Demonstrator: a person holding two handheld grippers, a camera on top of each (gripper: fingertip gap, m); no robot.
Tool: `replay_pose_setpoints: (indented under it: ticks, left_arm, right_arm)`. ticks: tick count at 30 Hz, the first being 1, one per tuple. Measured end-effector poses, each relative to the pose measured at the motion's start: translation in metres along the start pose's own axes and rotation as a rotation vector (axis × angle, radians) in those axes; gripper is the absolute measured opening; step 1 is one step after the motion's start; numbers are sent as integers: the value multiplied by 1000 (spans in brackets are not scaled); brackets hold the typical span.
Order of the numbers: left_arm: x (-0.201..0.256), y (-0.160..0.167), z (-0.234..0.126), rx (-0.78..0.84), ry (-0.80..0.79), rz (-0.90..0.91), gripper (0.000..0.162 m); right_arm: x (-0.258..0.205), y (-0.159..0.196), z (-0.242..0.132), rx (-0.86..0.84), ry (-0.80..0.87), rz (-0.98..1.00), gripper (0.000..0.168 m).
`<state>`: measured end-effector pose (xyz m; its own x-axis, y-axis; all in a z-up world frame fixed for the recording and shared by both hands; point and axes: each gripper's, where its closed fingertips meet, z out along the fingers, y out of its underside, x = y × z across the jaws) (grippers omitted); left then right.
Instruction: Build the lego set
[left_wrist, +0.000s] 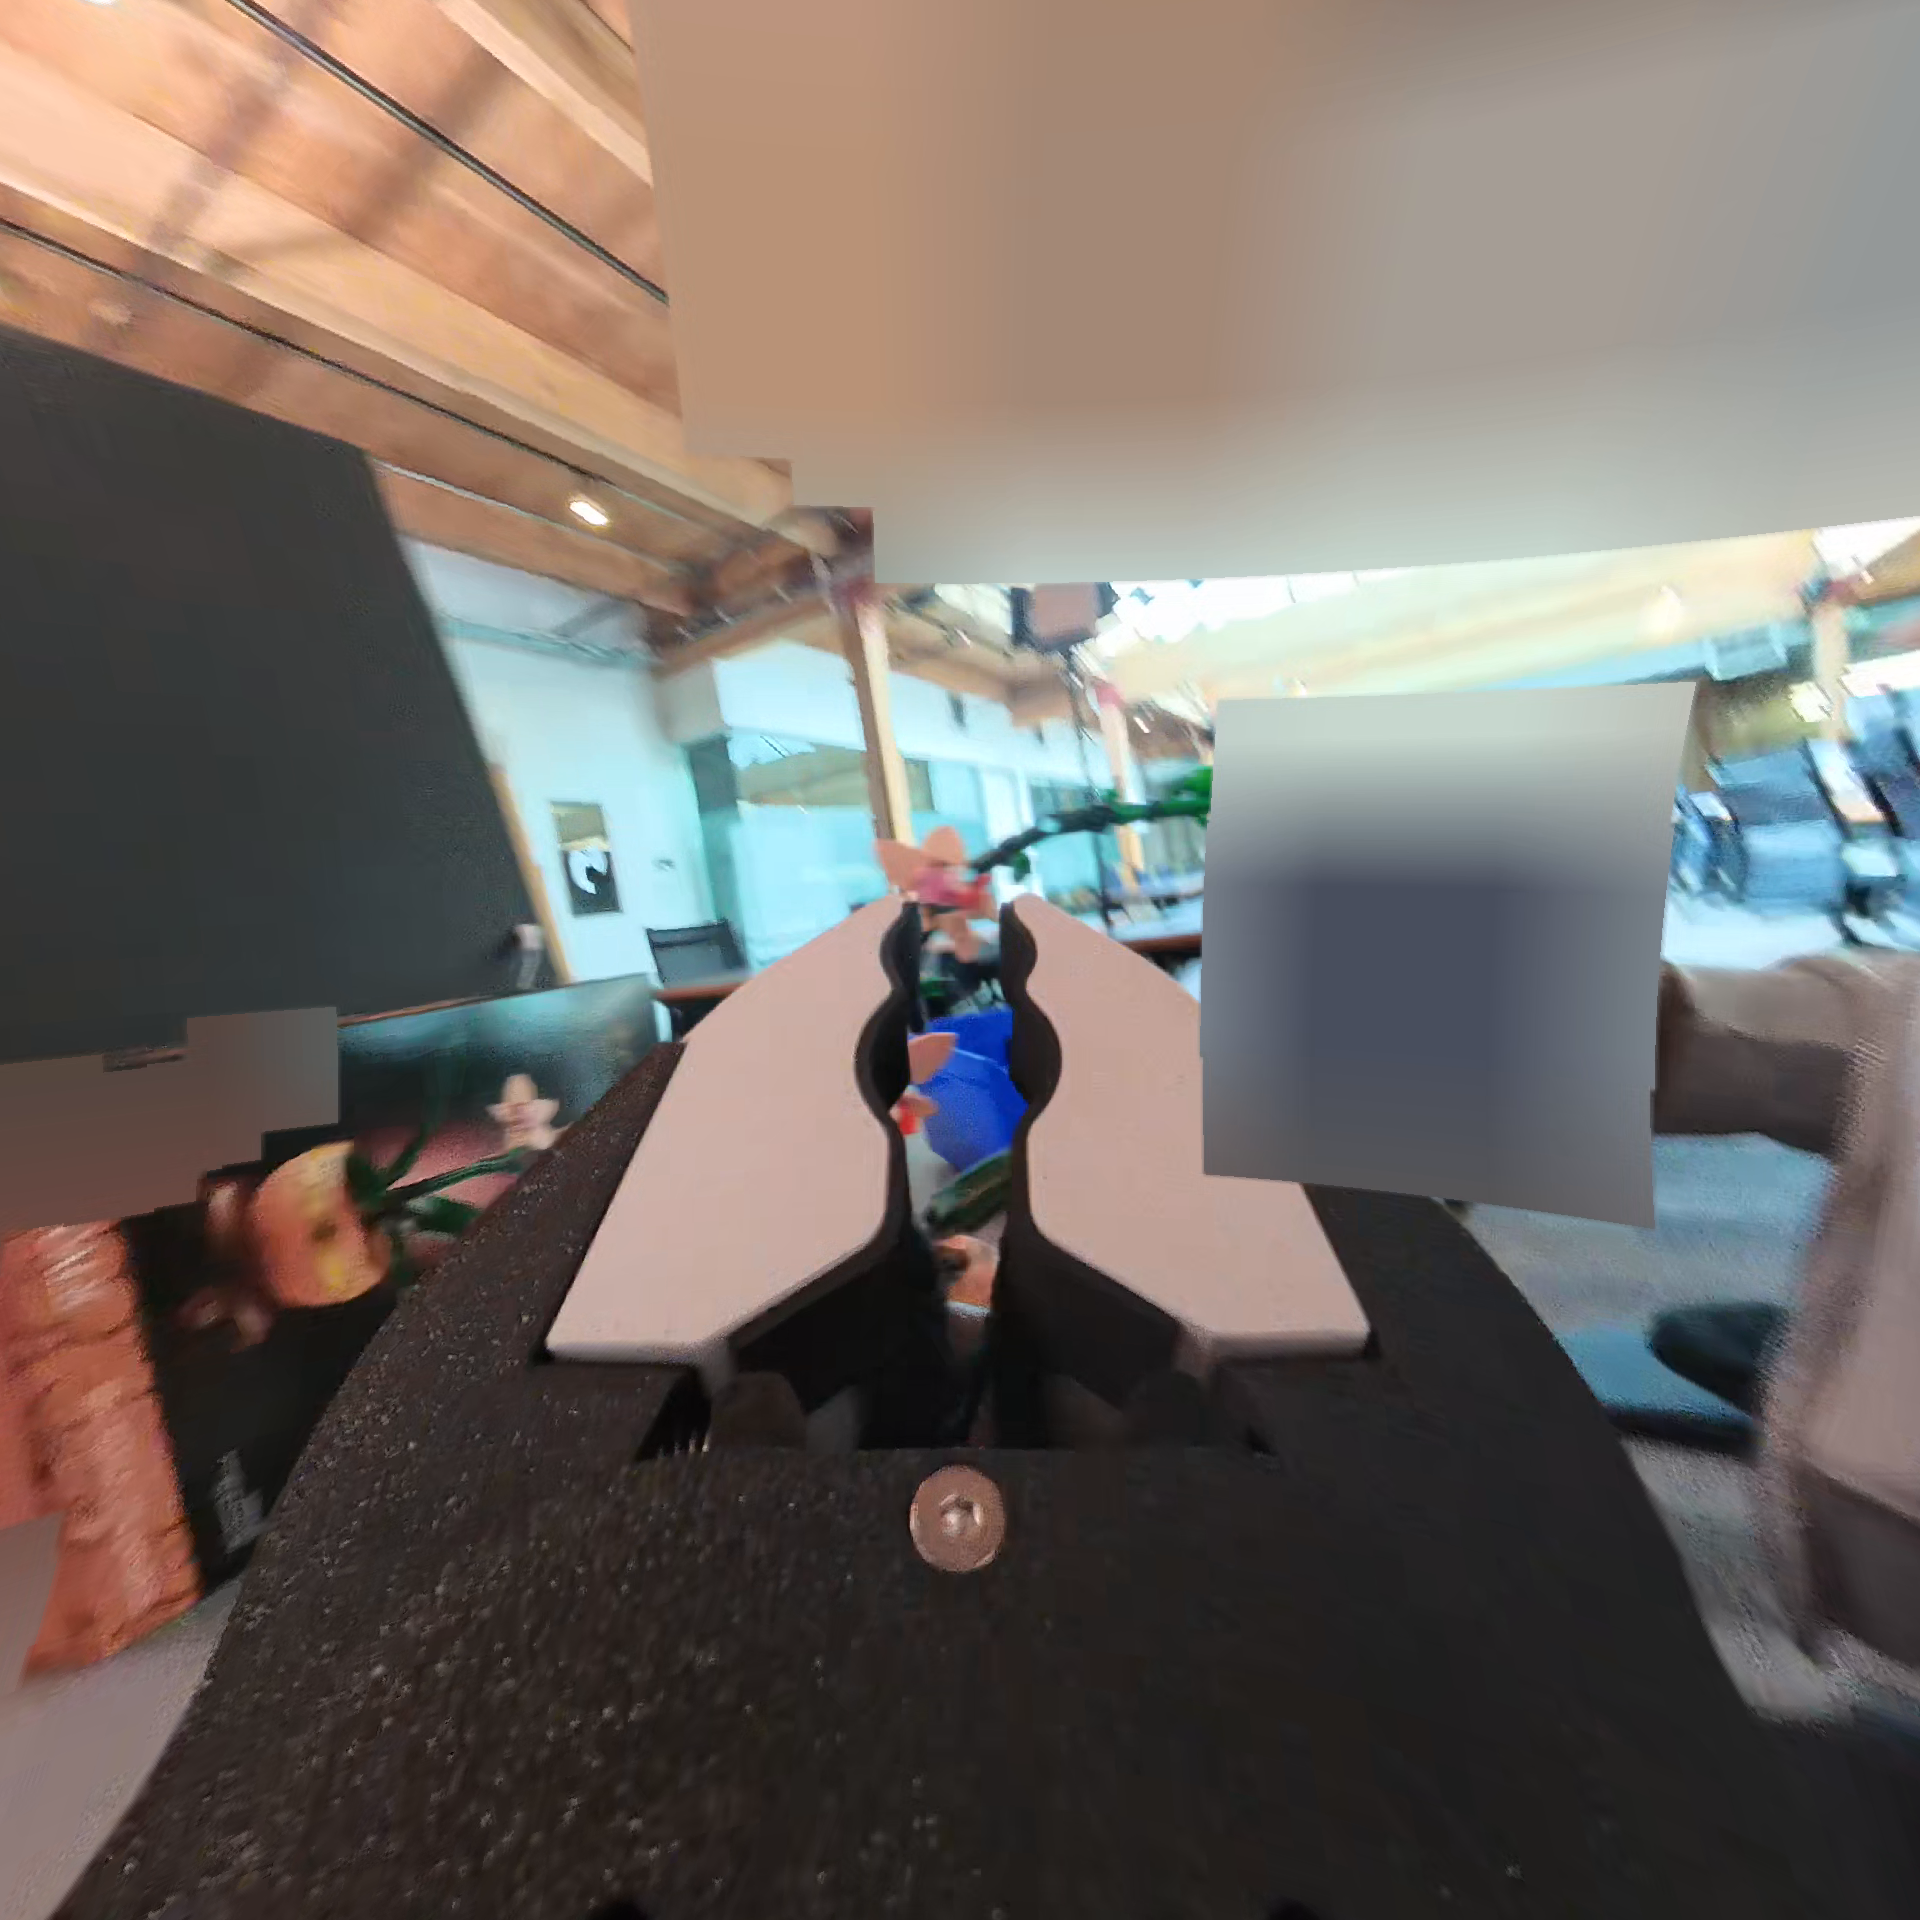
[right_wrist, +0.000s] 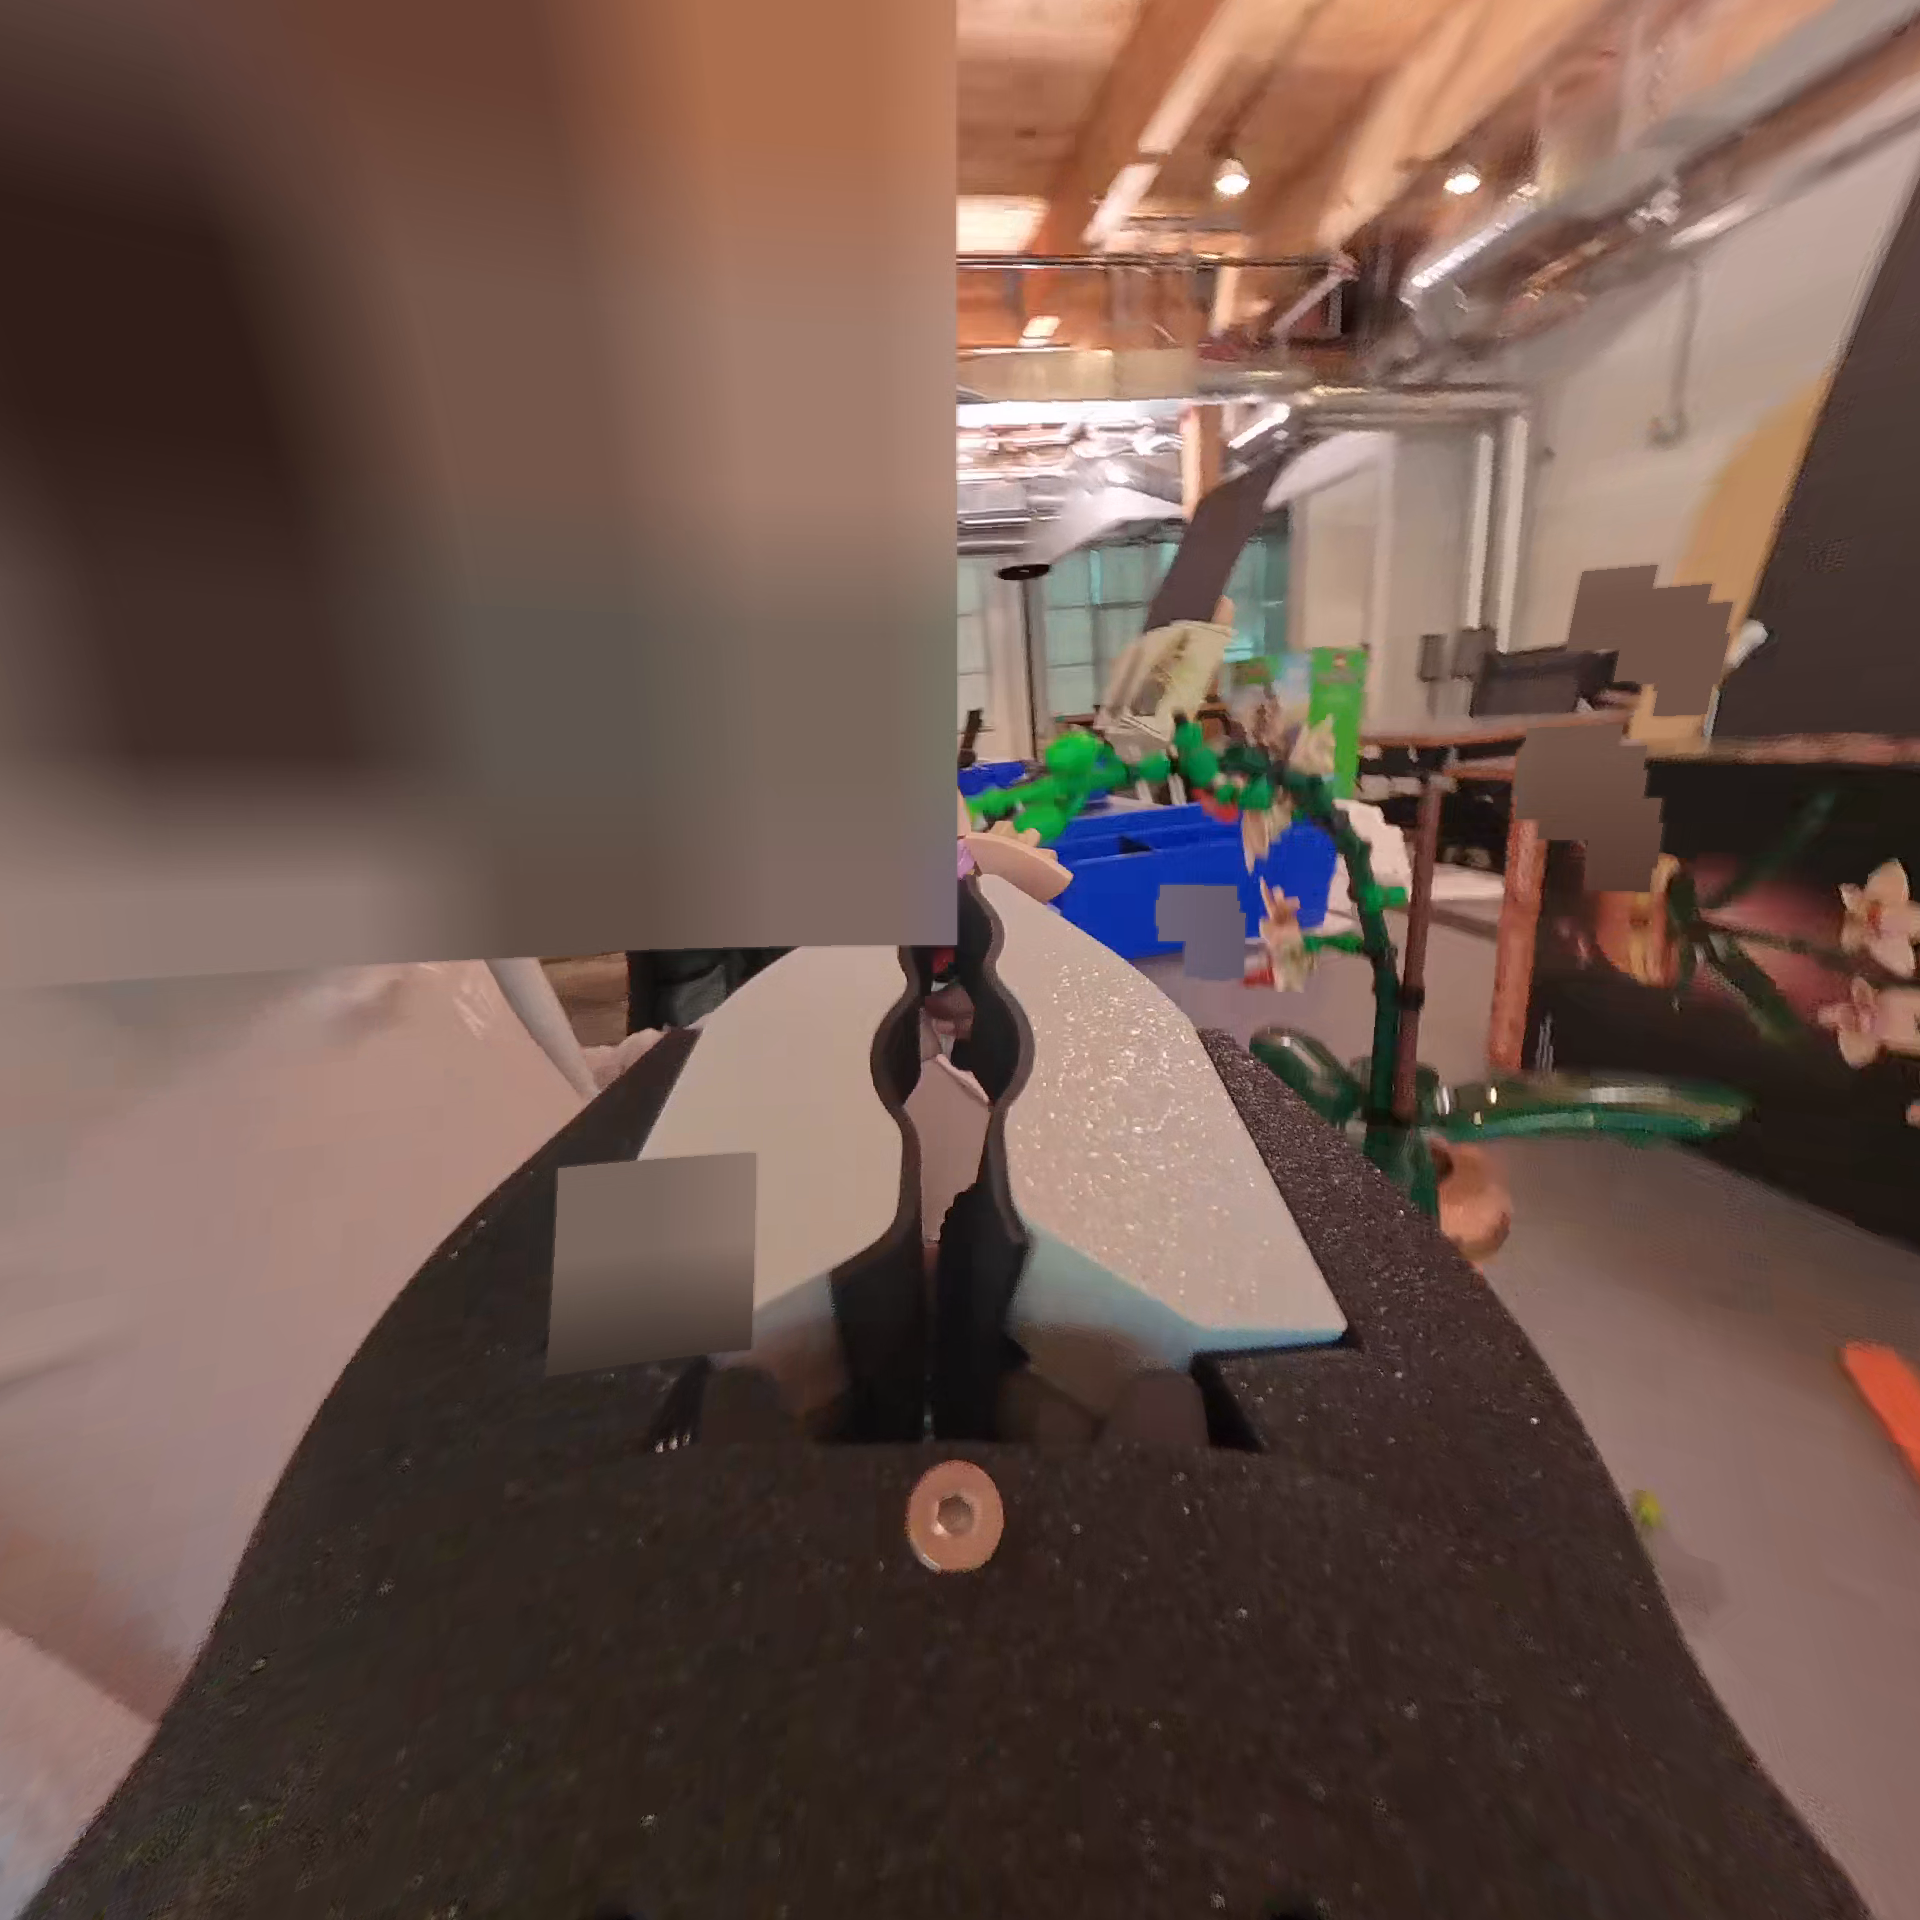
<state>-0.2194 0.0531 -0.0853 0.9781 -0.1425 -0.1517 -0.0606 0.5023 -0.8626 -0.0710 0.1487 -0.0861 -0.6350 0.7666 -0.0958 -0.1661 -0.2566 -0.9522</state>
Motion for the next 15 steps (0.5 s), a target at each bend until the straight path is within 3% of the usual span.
replay_pose_setpoints:
  ticks: [2,5,10,15]
  left_arm:
    - [-22,3,-21,61,-103,-35,13]
    - [-55,7,-49,121,-226,-143,14]
    - [-72,9,-69,171,-234,-242,17]
    - [-82,13,-74,154,-243,-314,17]
  right_arm:
    - [4,15,-3,18,97,16,3]
    - [25,46,-10,42,376,-35,3]
    - [58,74,-26,-20,787,-184,3]
    - [72,78,-3,-71,785,-230,3]
